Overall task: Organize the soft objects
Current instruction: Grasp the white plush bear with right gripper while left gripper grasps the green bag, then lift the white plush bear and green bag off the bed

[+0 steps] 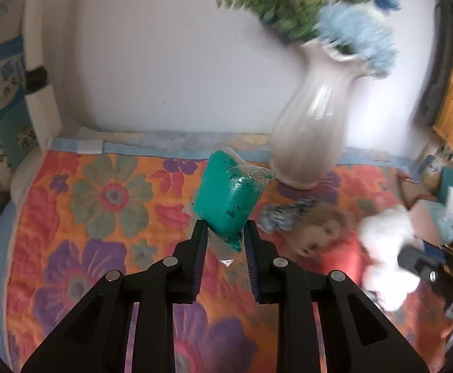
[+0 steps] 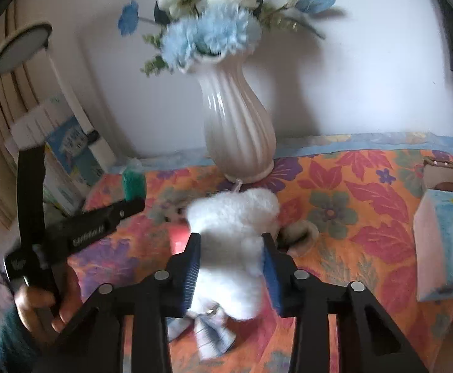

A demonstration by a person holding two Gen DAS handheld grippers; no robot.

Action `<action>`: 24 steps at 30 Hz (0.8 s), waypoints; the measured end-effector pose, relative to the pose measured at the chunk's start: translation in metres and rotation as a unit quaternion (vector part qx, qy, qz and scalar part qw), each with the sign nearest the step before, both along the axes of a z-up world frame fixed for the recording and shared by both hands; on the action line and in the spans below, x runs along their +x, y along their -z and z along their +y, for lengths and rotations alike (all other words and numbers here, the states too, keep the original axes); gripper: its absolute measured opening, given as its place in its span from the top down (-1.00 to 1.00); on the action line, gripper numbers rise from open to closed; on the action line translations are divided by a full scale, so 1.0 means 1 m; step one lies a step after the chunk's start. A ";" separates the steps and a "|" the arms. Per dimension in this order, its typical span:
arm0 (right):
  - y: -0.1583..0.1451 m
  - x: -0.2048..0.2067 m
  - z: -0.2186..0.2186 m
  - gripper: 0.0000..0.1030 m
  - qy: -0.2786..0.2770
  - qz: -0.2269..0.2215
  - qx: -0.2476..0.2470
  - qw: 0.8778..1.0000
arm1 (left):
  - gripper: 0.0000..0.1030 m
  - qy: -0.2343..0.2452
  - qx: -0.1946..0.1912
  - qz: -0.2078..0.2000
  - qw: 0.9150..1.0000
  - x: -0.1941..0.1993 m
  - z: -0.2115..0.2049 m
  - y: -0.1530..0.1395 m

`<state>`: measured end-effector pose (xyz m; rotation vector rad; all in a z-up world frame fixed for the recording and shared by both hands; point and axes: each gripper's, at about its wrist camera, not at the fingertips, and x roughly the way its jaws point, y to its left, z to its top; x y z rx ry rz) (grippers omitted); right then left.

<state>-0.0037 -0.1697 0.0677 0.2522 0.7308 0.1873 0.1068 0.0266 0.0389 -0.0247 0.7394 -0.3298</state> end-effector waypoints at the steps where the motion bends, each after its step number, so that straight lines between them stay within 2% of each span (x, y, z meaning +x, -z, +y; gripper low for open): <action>1: -0.007 -0.007 -0.001 0.28 -0.001 -0.006 0.006 1.000 | 0.60 0.005 -0.001 -0.006 1.000 -0.012 0.000 -0.006; 4: -0.028 -0.037 0.006 0.28 -0.008 -0.020 -0.017 1.000 | 0.60 0.022 -0.006 -0.015 1.000 -0.059 -0.002 -0.020; 7: -0.025 -0.054 0.015 0.27 -0.021 0.012 -0.042 0.999 | 0.59 0.031 -0.014 -0.014 0.999 -0.094 -0.001 -0.022; 8: -0.023 -0.057 0.016 0.13 -0.021 0.023 -0.043 0.999 | 0.59 0.030 -0.013 -0.013 0.999 -0.102 0.000 -0.019; 9: -0.020 -0.059 0.015 -0.17 -0.019 0.029 -0.041 0.999 | 0.59 0.025 -0.008 -0.011 1.000 -0.109 0.000 -0.016; 11: -0.017 -0.056 0.013 -0.47 -0.011 0.037 -0.042 0.998 | 0.59 0.015 -0.011 0.007 1.000 -0.112 0.003 -0.005; 14: -0.005 -0.047 0.017 -0.48 -0.011 0.060 -0.086 0.994 | 0.59 0.010 -0.025 0.033 0.999 -0.116 0.004 0.013; 17: 0.009 -0.058 0.004 -0.48 -0.006 0.079 -0.056 0.995 | 0.59 0.012 -0.005 0.030 0.999 -0.122 -0.001 0.023; 19: 0.016 -0.078 -0.011 -0.48 0.017 0.066 -0.036 0.997 | 0.59 0.020 -0.003 0.008 1.000 -0.127 -0.005 0.019; 20: 0.021 -0.091 -0.020 -0.58 0.036 0.054 -0.023 0.998 | 0.59 0.020 0.007 0.004 1.000 -0.128 -0.009 0.019; 21: 0.024 -0.099 -0.026 -0.82 0.050 0.051 -0.014 0.997 | 0.59 0.019 0.018 0.004 1.000 -0.128 -0.011 0.021; 22: 0.032 -0.107 -0.036 -0.88 0.077 0.055 0.001 0.996 | 0.59 0.021 0.026 0.002 0.999 -0.128 -0.015 0.021; 24: 0.036 -0.108 -0.042 -0.88 0.080 0.068 0.029 0.994 | 0.58 0.027 0.023 -0.003 0.999 -0.130 -0.015 0.021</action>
